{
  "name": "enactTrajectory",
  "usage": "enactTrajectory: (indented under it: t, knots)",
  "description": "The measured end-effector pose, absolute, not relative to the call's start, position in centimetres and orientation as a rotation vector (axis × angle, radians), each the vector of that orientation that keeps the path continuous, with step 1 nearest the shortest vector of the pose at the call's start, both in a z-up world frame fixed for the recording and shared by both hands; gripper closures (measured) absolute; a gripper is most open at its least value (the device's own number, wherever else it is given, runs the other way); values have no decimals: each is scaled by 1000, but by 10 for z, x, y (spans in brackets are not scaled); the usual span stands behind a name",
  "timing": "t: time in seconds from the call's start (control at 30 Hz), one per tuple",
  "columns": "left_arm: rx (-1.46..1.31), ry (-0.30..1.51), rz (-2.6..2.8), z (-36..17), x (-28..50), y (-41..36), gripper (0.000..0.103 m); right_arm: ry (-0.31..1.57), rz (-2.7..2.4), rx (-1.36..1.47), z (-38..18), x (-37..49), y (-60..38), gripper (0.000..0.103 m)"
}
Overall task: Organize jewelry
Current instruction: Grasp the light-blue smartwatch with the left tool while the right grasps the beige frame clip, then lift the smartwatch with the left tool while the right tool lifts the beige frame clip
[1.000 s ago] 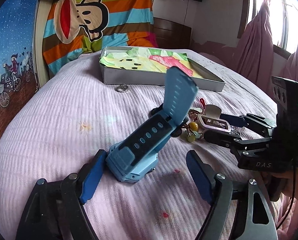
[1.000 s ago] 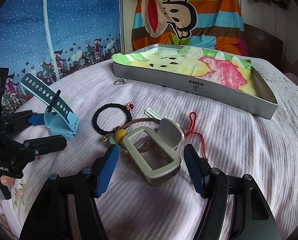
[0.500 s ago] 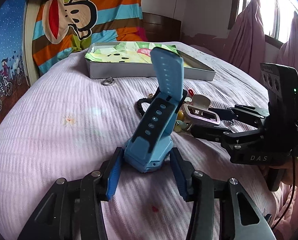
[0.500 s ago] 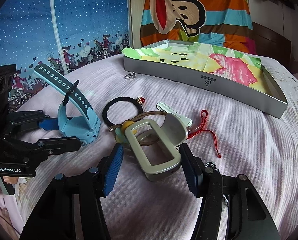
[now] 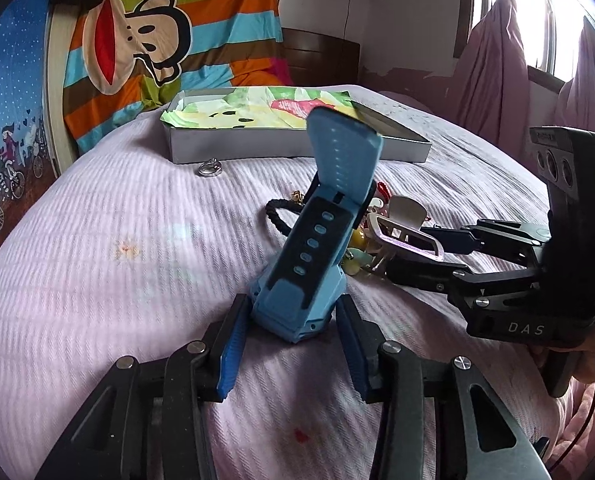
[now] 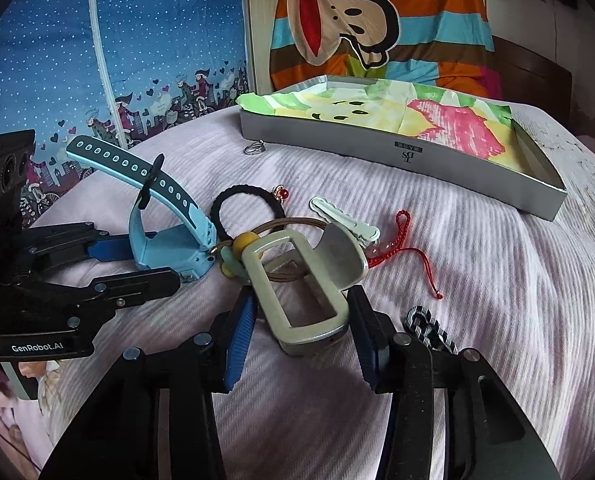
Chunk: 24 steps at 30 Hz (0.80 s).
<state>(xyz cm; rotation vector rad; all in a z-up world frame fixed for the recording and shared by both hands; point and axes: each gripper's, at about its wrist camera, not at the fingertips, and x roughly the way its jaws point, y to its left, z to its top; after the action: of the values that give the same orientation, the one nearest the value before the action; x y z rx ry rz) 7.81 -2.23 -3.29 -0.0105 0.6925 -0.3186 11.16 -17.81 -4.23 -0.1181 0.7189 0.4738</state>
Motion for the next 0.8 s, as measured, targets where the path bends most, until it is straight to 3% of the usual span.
enactTrajectory:
  t: [0.8]
  knots:
    - [-15,717,-368,-34,87,-29,59,755,404,110,-46,99,-198,64]
